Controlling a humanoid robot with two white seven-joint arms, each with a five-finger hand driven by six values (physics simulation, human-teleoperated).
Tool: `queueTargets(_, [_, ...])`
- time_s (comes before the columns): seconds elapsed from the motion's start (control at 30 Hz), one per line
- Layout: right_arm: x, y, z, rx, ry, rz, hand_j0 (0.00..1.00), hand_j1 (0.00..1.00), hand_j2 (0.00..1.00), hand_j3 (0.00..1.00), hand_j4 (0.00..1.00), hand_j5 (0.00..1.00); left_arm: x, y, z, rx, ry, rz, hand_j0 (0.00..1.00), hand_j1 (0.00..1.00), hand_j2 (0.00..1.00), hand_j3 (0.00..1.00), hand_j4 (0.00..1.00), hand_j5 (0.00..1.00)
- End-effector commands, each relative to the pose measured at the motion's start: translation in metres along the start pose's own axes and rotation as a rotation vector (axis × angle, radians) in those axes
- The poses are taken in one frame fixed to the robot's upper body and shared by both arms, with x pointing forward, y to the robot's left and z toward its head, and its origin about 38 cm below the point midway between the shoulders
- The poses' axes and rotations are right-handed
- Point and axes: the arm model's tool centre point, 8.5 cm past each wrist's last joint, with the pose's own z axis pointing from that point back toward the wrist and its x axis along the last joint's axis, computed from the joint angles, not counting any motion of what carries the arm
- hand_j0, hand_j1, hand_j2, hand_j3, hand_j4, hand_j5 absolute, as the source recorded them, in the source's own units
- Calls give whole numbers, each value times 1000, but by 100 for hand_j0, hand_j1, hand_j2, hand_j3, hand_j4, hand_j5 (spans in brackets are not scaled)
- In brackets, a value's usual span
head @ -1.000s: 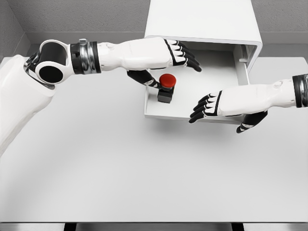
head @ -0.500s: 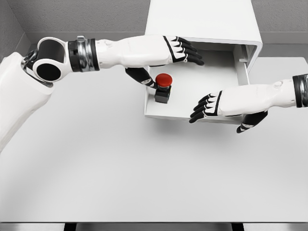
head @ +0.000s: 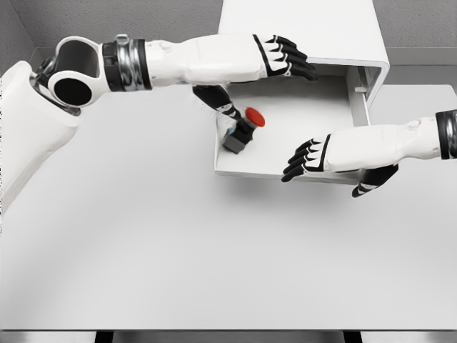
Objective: Slide open multi-storey tabletop storage cabinets and put open load switch and slide close multi-storey tabletop storage cabinets
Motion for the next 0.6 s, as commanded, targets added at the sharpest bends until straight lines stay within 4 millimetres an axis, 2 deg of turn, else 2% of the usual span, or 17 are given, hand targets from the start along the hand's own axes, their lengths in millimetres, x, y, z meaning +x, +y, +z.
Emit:
queueTargets(0.0, [0, 0, 1, -4, 1, -6, 100, 100, 100, 100, 100, 100, 15, 1, -31, 14, -78, 18, 100, 100, 100, 100, 100, 100])
queueTargets(0.07, [0, 0, 1, -4, 1, -6, 100, 100, 100, 100, 100, 100, 19, 4, -29, 20, -93, 19, 100, 100, 100, 100, 100, 100])
queueTargets(0.1, [0, 0, 1, -4, 1, -6, 100, 100, 100, 100, 100, 100, 14, 1, -16, 3, -67, 15, 100, 100, 100, 100, 100, 100])
queueTargets(0.13, [0, 0, 1, -4, 1, -6, 100, 100, 100, 100, 100, 100, 17, 8, 2, 4, -60, -4, 100, 100, 100, 100, 100, 100])
queueTargets(0.17, [0, 0, 1, -4, 1, -6, 100, 100, 100, 100, 100, 100, 15, 13, 25, 11, -47, 20, 100, 100, 100, 100, 100, 100])
queueTargets(0.27, [0, 0, 1, -4, 1, -6, 100, 100, 100, 100, 100, 100, 41, 43, 121, -8, -1, 34, 100, 100, 100, 100, 100, 100])
queueTargets(0.3, [0, 0, 1, -4, 1, -6, 100, 100, 100, 100, 100, 100, 45, 42, 153, -26, 49, 81, 100, 100, 100, 100, 100, 100])
queueTargets(0.37, [0, -1, 1, -5, 2, -4, 100, 100, 100, 100, 100, 100, 45, 14, 204, -105, 180, 166, 100, 100, 100, 100, 100, 100])
queueTargets(0.4, [0, -2, 0, -6, -1, -3, 100, 100, 100, 100, 100, 100, 45, -7, 214, -130, 206, 222, 100, 100, 100, 100, 100, 100])
queueTargets(0.43, [0, -2, -1, -5, -3, -1, 100, 100, 100, 100, 100, 100, 43, -15, 219, -139, 222, 244, 100, 100, 100, 100, 100, 100])
queueTargets(0.5, [1, -4, -7, -7, -18, 3, 100, 100, 100, 100, 100, 100, 41, -27, 223, -151, 238, 272, 100, 100, 100, 100, 100, 100])
queueTargets(0.57, [3, -6, -12, -9, -32, 8, 100, 100, 100, 100, 100, 100, 41, -29, 220, -159, 232, 261, 100, 100, 100, 100, 100, 100])
